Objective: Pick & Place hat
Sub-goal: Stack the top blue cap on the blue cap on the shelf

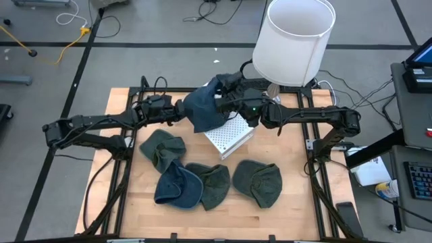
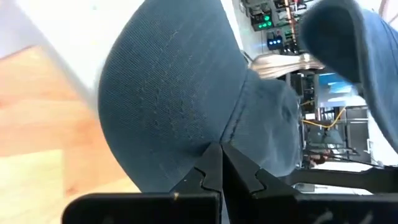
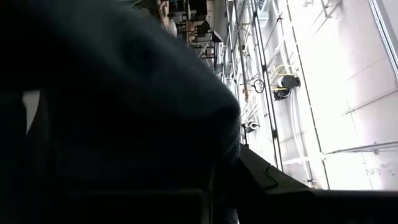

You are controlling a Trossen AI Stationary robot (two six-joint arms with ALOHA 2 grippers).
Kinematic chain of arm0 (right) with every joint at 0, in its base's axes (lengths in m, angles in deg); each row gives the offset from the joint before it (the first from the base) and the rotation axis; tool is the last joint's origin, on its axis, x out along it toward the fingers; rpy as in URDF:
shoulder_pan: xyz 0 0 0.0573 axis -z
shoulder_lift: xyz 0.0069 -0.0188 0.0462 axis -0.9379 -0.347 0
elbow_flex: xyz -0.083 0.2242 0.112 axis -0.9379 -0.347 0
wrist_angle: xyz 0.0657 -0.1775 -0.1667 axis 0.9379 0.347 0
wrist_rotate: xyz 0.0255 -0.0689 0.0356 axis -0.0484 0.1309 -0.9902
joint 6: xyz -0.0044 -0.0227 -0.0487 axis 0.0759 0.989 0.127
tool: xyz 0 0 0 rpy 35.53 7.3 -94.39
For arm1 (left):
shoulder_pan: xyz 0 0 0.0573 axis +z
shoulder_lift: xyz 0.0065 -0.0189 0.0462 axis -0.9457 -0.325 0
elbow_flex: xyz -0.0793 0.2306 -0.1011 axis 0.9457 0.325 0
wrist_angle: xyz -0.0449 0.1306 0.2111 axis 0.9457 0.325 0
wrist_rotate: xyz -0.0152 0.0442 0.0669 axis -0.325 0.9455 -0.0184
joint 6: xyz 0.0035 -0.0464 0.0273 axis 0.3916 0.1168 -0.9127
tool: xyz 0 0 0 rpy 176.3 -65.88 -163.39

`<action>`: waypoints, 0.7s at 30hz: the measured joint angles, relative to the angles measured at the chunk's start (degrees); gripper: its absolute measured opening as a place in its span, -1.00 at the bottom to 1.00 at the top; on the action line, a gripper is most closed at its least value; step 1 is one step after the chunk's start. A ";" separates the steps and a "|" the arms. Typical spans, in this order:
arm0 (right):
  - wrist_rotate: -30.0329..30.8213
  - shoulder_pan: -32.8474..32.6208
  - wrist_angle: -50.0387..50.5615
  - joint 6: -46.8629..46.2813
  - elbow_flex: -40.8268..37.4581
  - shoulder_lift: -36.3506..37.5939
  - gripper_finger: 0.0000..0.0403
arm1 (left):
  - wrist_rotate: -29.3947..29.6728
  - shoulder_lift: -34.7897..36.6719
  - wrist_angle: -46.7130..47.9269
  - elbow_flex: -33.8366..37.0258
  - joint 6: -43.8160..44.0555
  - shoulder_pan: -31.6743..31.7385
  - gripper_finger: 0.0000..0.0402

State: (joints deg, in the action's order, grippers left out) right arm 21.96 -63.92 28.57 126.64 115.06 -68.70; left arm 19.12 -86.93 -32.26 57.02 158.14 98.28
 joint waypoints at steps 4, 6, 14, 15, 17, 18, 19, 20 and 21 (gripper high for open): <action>0.34 -0.09 0.31 0.13 0.00 0.00 -0.90 | -0.93 -1.71 0.23 -2.69 -0.69 0.04 -1.00; 0.42 -0.24 0.17 0.08 0.00 0.00 -0.90 | -1.03 -2.62 0.26 -3.79 -0.99 0.04 -1.00; 0.10 -0.44 -0.06 -0.02 0.00 0.00 -0.90 | -2.42 -6.43 0.08 -6.28 -1.23 0.11 -1.00; 0.02 -0.41 -0.06 -0.02 0.00 0.00 -0.90 | -2.51 -6.84 0.07 -6.48 -1.27 0.11 -1.00; -0.02 -0.44 -0.06 -0.03 0.00 0.00 -0.90 | -2.37 -7.43 0.04 -6.74 -1.25 0.11 -1.00; -0.08 -0.44 -0.06 -0.04 0.00 0.00 -0.90 | -2.03 -7.68 0.01 -6.89 -1.26 0.11 -1.00; -0.11 -0.41 -0.06 -0.04 0.00 0.00 -0.90 | -1.83 -7.75 -0.02 -6.97 -1.30 0.20 -1.00; -0.19 -0.41 -0.06 -0.02 0.00 0.00 -0.90 | -1.78 -7.75 -0.01 -7.02 -1.43 0.33 -1.00; -0.28 -0.35 -0.04 -0.02 0.00 0.00 -0.90 | -1.63 -7.75 -0.40 -7.07 -1.44 0.40 -1.00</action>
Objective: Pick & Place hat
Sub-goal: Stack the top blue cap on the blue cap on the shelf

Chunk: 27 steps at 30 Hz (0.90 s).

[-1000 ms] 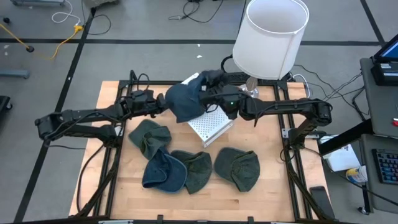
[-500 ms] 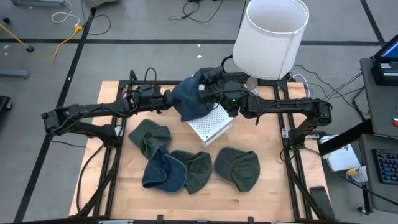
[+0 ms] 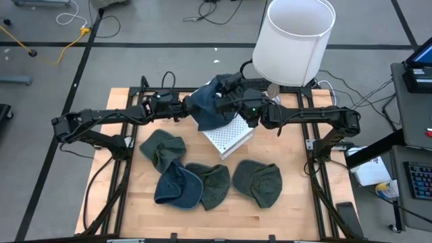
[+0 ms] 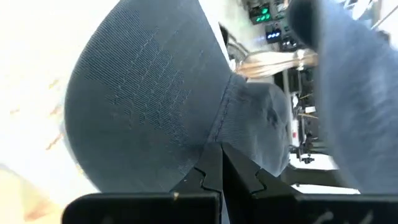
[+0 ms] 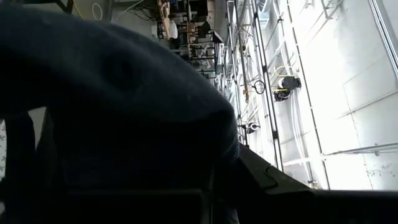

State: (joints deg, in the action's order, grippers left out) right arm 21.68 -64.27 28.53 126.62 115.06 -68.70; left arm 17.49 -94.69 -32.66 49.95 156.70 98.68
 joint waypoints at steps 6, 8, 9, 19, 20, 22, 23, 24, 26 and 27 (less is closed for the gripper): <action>-2.73 0.63 -0.41 0.14 0.00 0.00 -0.90 | 0.84 1.29 -7.66 -0.02 -0.34 0.03 -0.93; -2.82 0.75 -0.48 0.15 0.00 0.00 -0.90 | 1.13 1.58 -8.85 -0.03 -0.68 0.03 -0.93; -2.94 0.86 -0.48 0.15 0.00 0.00 -0.90 | 1.14 1.62 -9.81 0.00 -1.03 0.03 -0.93; -5.73 2.10 -1.03 0.02 0.00 -0.88 -0.90 | 3.67 7.24 -5.93 0.00 -0.38 0.46 -0.97; -5.73 2.12 -1.46 0.00 0.02 -1.42 -0.90 | 4.04 8.34 -4.73 0.00 -0.46 0.70 -0.98; -5.63 2.12 -1.11 0.00 -0.03 -2.37 -0.90 | 5.06 10.34 -2.24 0.00 -0.63 1.01 -0.98; -5.82 2.12 -1.16 0.00 -0.02 -3.00 -0.90 | 5.46 11.26 -1.15 0.00 -0.68 1.10 -0.96; -5.81 2.10 -1.14 -0.01 0.24 -3.71 -0.90 | 5.54 12.24 -0.51 0.00 -0.71 1.32 -0.94; -5.57 2.15 -1.55 0.05 1.65 -5.75 -0.90 | 5.55 13.90 -0.10 0.00 -1.53 1.73 -0.89; -5.30 2.23 -1.34 0.11 2.43 -6.71 -0.90 | 5.45 14.63 -0.15 0.00 -2.08 1.93 -0.87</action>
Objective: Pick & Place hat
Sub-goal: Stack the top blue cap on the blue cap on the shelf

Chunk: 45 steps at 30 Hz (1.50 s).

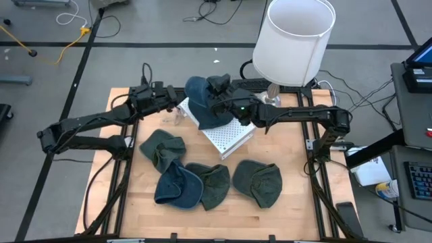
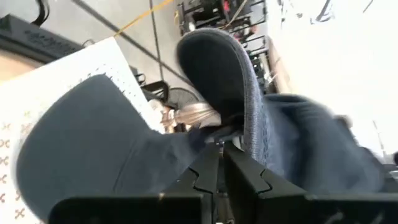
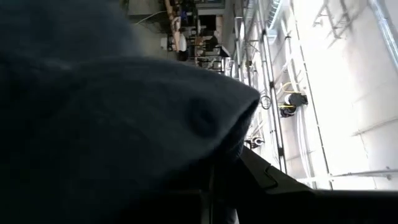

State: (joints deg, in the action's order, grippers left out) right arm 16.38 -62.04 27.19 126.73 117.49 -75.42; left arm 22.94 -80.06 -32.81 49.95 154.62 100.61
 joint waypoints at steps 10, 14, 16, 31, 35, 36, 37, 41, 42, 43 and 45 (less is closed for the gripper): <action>3.55 0.34 2.23 1.31 7.40 -6.65 -0.90 | -2.75 5.25 0.49 0.00 -1.55 1.14 -0.71; 8.60 0.96 3.83 2.30 7.30 -6.73 -0.90 | -4.85 6.96 1.40 0.00 -1.47 2.05 -0.69; 8.85 1.01 3.34 2.39 7.32 -6.54 -0.90 | -4.93 7.86 1.42 0.00 -1.11 2.28 -0.69; 14.08 2.01 -5.69 3.52 10.23 -6.47 -0.90 | -7.97 11.10 5.95 0.00 -0.13 2.25 -0.69; 14.58 2.90 -5.21 3.79 10.46 -6.58 -0.90 | -9.17 11.20 5.16 0.00 0.03 1.77 -0.69; 14.59 2.96 -5.38 3.78 10.54 -6.58 -0.90 | -9.17 11.39 5.20 0.00 0.02 1.76 -0.69; 14.59 3.00 -5.52 3.77 10.57 -6.58 -0.90 | -9.17 11.52 5.22 0.00 -0.12 1.78 -0.69; 12.95 2.75 -4.19 3.76 10.60 -6.58 -0.90 | -9.16 11.54 4.53 0.02 -1.21 1.87 -0.69; 12.92 2.71 -3.65 3.74 10.60 -6.58 -0.90 | -9.17 11.57 3.81 0.02 -1.20 1.94 -0.69; 12.90 2.70 -3.19 3.45 10.60 -6.58 -0.90 | -9.19 11.63 3.11 0.02 -1.21 1.95 -0.69; 12.88 2.69 -2.33 2.46 10.60 -6.58 -0.90 | -9.37 11.65 2.10 0.02 -1.19 1.95 -0.69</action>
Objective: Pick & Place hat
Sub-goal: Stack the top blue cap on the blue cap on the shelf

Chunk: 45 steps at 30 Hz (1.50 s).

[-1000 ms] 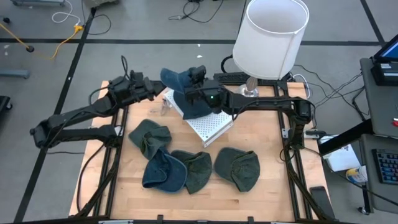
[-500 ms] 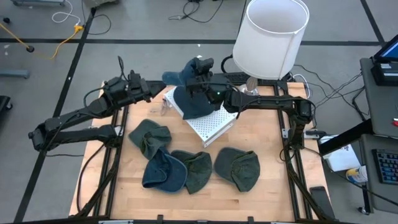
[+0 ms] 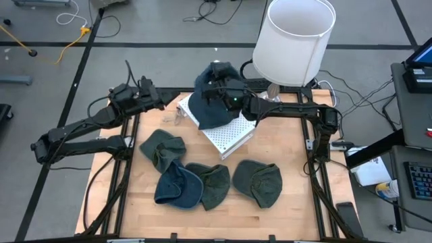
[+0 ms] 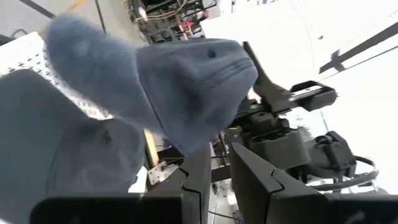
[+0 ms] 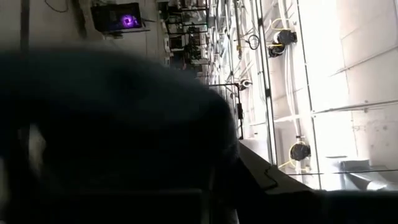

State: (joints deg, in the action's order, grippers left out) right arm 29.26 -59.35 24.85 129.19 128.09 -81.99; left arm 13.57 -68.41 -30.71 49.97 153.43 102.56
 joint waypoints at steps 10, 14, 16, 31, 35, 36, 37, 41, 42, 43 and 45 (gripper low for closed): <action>-3.08 -2.46 3.45 -1.43 0.00 0.00 -0.90 | -1.27 -0.02 -1.70 0.00 0.95 0.00 -0.69; -2.46 -3.25 7.83 -5.03 0.00 -0.25 -0.90 | -1.79 -0.02 -1.74 0.00 1.08 -0.02 -0.69; -1.06 -3.39 9.46 -6.89 -0.04 -0.91 -0.90 | -2.04 -0.02 -2.34 0.00 1.08 0.00 -0.69; 0.39 -6.05 10.50 -7.79 -2.43 -0.96 -0.79 | -3.01 -0.07 -4.90 0.00 1.08 -0.04 -0.69; 0.82 -6.90 11.53 -8.61 -2.45 -0.96 -0.67 | -3.17 -0.07 -4.89 0.00 1.08 -0.04 -0.69; 1.72 -7.15 11.91 -9.26 -2.45 -0.96 -0.65 | -3.17 -0.07 -4.86 0.00 1.07 -0.04 -0.69; 2.95 -7.34 12.34 -9.93 -2.45 -0.96 -0.63 | -3.17 -0.07 -4.83 0.00 1.02 -0.04 -0.69; 7.99 -7.79 15.79 -15.10 -2.45 -0.94 -0.58 | -3.15 -0.07 -4.72 0.00 0.67 -0.04 -0.69; 9.26 -7.87 17.46 -16.72 -2.45 -0.94 -0.56 | -3.16 -0.07 -4.72 0.00 0.67 -0.04 -0.69; 10.46 -7.98 19.55 -18.37 -2.45 -0.94 -0.55 | -3.15 -0.07 -4.70 0.00 0.67 -0.04 -0.69; 12.36 -8.39 23.99 -21.78 -2.45 -0.94 -0.51 | -3.15 -0.07 -4.70 0.00 0.67 -0.04 -0.69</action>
State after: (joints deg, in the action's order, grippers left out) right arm 41.62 -67.74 48.85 107.41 125.64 -82.93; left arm 10.43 -68.48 -35.41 49.97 154.09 102.52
